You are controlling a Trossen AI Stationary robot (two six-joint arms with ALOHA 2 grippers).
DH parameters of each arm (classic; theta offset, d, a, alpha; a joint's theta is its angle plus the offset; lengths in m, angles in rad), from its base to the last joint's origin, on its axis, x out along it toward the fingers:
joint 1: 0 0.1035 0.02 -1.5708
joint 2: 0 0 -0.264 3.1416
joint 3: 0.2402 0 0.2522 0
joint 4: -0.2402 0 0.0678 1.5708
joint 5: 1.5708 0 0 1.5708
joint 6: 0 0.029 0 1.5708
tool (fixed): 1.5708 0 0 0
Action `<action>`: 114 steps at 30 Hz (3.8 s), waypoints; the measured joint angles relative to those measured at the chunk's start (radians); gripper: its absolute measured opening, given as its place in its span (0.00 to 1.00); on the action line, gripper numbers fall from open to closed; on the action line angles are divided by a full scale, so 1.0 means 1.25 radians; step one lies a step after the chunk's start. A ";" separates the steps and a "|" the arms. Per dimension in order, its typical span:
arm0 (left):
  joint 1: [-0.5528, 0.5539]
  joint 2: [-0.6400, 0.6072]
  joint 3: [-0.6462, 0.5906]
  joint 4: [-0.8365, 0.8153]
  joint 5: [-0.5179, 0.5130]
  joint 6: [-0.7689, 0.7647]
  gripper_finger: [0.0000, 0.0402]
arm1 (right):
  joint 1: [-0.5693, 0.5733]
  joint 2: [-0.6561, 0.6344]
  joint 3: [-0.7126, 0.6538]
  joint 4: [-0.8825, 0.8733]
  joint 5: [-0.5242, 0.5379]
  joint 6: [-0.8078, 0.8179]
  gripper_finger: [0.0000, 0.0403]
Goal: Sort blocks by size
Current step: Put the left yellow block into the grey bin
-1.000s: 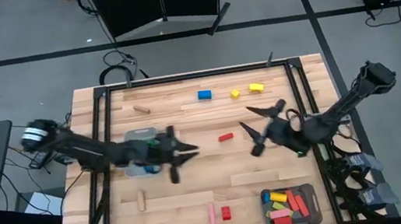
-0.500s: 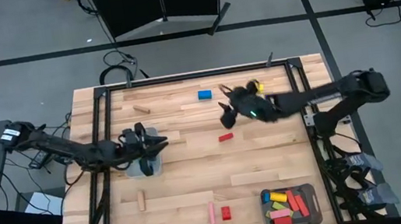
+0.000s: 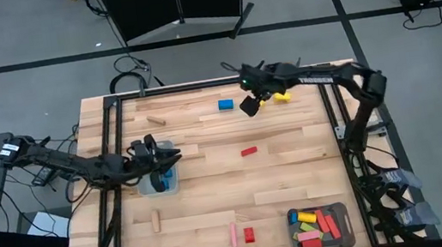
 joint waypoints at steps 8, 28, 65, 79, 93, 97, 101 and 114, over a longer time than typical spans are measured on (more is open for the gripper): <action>0.000 -0.005 0.000 -0.007 0.000 0.000 0.24 | -0.048 0.077 0.004 -0.002 -0.014 -0.013 0.77; 0.000 -0.005 0.000 -0.008 0.001 0.005 0.24 | -0.079 0.139 0.007 -0.011 -0.043 -0.037 0.72; 0.000 -0.005 0.001 -0.001 0.018 0.003 0.24 | -0.051 0.214 0.098 -0.167 -0.057 -0.052 0.86; 0.000 -0.005 0.001 0.000 0.024 0.002 0.24 | -0.052 0.311 0.205 -0.207 -0.024 -0.042 0.80; 0.000 -0.005 0.001 -0.004 0.024 0.005 0.24 | -0.042 0.308 0.206 -0.216 -0.028 -0.052 0.39; 0.000 -0.005 0.001 -0.004 0.024 0.006 0.24 | -0.037 0.306 0.206 -0.217 -0.026 -0.065 0.36; 0.000 -0.005 0.001 -0.004 0.024 0.006 0.24 | -0.017 0.274 0.204 -0.214 0.002 -0.067 0.36; -0.003 -0.079 0.001 0.029 0.024 0.027 0.24 | 0.307 0.167 0.206 0.296 -0.004 -0.055 0.36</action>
